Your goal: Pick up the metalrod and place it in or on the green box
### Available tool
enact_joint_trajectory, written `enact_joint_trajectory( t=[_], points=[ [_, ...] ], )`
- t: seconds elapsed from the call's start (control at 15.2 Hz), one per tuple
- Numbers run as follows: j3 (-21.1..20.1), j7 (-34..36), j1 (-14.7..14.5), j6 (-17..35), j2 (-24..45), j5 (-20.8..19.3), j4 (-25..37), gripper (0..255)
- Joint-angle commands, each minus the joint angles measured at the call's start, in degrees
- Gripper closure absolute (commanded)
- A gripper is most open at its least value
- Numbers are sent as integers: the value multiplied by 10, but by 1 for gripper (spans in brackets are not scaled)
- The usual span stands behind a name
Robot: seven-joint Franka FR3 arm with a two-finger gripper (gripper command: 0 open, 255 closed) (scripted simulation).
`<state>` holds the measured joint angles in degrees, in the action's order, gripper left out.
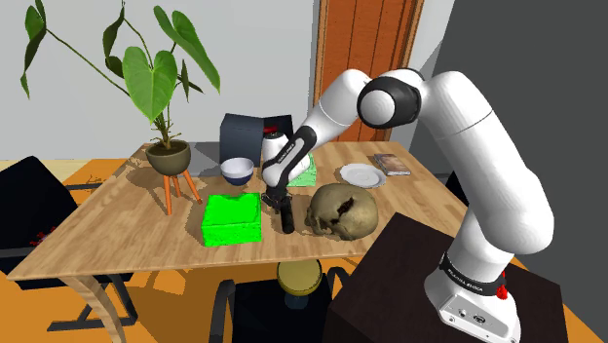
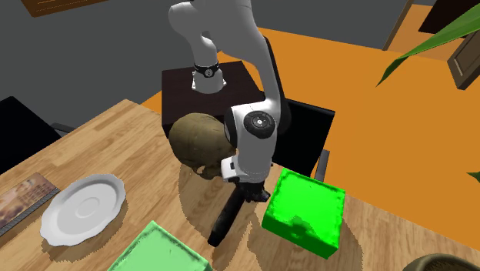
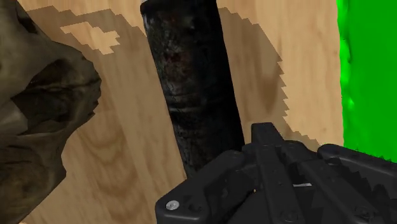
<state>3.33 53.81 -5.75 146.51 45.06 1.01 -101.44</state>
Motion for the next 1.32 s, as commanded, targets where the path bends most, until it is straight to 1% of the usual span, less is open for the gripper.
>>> enact_joint_trajectory(
  t=[0.0,0.26,0.33,0.79,1.25],
  points=[
    [0,0,0,0,0,0,0,0],
    [-7,-58,50,-11,-37,8,-23,0],
    [-7,-62,53,-12,-40,8,-24,0],
    [-9,-63,55,20,11,10,-4,0],
    [-9,-63,55,20,11,10,-4,0]
  ],
)
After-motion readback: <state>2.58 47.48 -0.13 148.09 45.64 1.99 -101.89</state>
